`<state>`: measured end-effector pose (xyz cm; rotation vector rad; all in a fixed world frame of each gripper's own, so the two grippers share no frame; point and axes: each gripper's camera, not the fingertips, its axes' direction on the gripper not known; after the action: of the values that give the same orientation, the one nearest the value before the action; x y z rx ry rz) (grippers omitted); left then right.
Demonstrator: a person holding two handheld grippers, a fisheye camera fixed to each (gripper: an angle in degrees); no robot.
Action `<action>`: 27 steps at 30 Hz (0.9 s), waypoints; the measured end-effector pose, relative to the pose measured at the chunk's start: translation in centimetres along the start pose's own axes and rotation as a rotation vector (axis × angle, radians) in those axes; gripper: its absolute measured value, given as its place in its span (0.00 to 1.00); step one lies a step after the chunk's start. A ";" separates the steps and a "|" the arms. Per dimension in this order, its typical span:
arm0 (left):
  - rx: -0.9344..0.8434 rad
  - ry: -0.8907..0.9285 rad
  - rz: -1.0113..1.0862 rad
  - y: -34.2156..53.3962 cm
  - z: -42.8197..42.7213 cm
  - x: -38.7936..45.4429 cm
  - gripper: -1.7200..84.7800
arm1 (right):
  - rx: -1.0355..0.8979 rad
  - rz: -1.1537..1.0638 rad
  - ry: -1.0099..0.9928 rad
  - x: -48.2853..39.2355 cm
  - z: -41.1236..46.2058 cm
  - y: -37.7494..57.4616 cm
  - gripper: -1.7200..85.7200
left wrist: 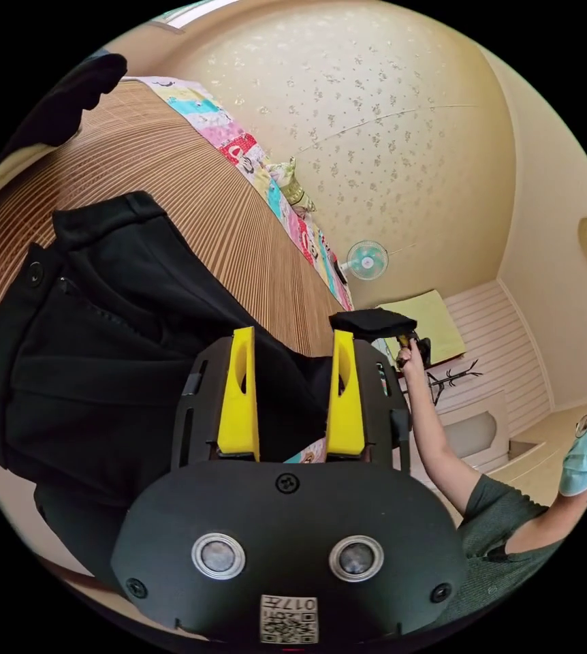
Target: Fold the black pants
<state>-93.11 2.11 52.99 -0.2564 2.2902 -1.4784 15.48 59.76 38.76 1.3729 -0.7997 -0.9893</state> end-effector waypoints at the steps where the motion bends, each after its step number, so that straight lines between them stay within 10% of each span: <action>1: 0.001 -0.019 -0.007 -0.1 0.4 -0.4 0.20 | 0.171 0.093 -0.019 2.4 -3.5 -1.2 0.11; 11: -0.076 -0.529 0.050 -10.8 5.3 -3.6 0.21 | -0.228 -0.089 0.216 10.2 4.3 2.6 0.15; 19: -0.308 -0.852 0.185 -13.7 13.8 -6.8 0.15 | -0.190 0.081 0.312 19.2 6.5 4.5 0.17; 22: -0.236 -0.761 0.186 -13.5 11.7 -6.7 0.08 | -0.192 0.105 0.359 20.8 7.8 2.5 0.18; 27: -0.031 -0.119 0.224 -15.0 1.8 -8.0 0.08 | -0.158 0.200 0.372 24.0 8.5 -1.4 0.16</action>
<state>-86.04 -2.90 67.77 -0.0897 2.1690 -1.2814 17.25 34.51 35.68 1.2627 -0.5529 -0.6038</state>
